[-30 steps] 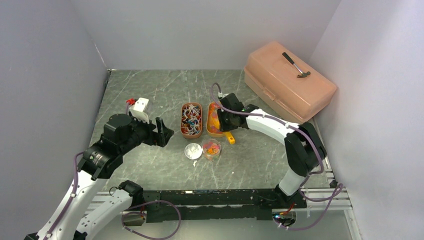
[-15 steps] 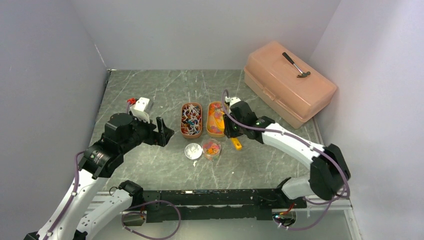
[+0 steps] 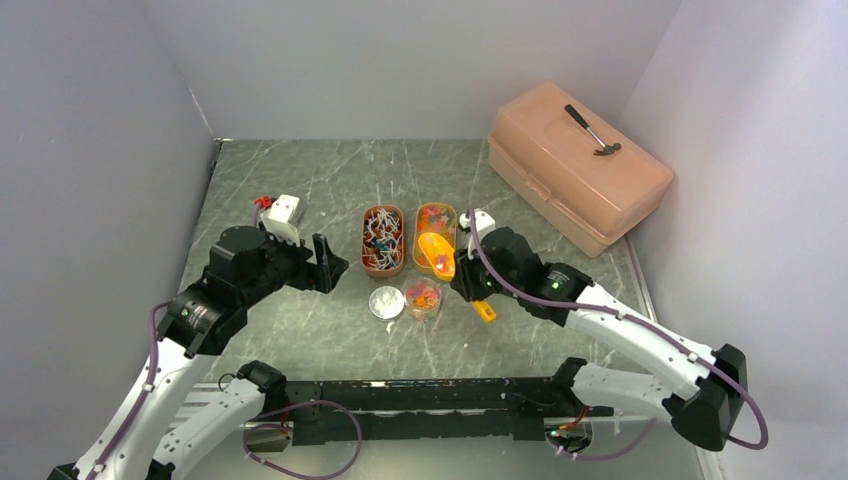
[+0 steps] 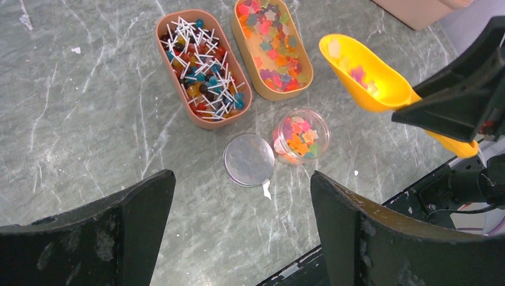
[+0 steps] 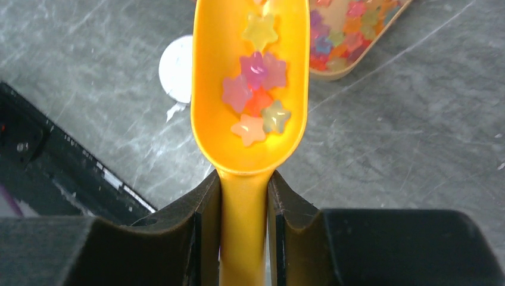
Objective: Pack the candies
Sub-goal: Scoop the fake candies from the storage box, then place the fake candies in the packing bottle.
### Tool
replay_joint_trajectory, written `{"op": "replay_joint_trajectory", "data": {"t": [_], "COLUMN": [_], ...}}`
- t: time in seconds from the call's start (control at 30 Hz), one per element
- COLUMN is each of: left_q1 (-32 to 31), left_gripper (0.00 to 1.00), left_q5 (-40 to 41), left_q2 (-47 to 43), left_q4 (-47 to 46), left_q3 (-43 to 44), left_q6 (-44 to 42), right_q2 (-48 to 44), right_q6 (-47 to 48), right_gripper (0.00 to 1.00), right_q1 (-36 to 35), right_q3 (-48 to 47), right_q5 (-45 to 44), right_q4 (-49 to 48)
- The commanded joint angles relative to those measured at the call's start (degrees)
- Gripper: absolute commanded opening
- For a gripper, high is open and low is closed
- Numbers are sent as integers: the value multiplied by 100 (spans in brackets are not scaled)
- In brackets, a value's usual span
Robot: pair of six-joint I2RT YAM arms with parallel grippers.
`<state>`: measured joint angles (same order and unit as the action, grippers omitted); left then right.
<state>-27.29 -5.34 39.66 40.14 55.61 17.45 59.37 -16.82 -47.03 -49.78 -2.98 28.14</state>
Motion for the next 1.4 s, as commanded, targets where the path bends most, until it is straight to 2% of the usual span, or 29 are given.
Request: {"op": "replay_joint_trajectory", "data": {"t": [0.0,0.23,0.37,0.87,1.37], "left_q1": [22,22,22,27,22], "left_gripper": [89,89,89,89,89], "left_q5": [-109,-68,-75,-100,-98], "left_q2": [38,16,8,-52,-157], "left_q4": [-153,-150,-143,-135,-113], "left_q3": [6,9,11,19,26], "left_q6": [34,26,23,24,9], "right_q2": [-234,-160,-79,570,1847], "right_q6": [-195,-445,-512,-476,-500], "right_gripper": [0,0,0,0,0], "right_q1": [-369,-1065,-1206,-1208,-1045], "right_q3": [-141,-499,-604,-1181,-2291], "right_q5": [-97,18,163,429,425], "right_q4": [587,1448,1871,3030,3907]}}
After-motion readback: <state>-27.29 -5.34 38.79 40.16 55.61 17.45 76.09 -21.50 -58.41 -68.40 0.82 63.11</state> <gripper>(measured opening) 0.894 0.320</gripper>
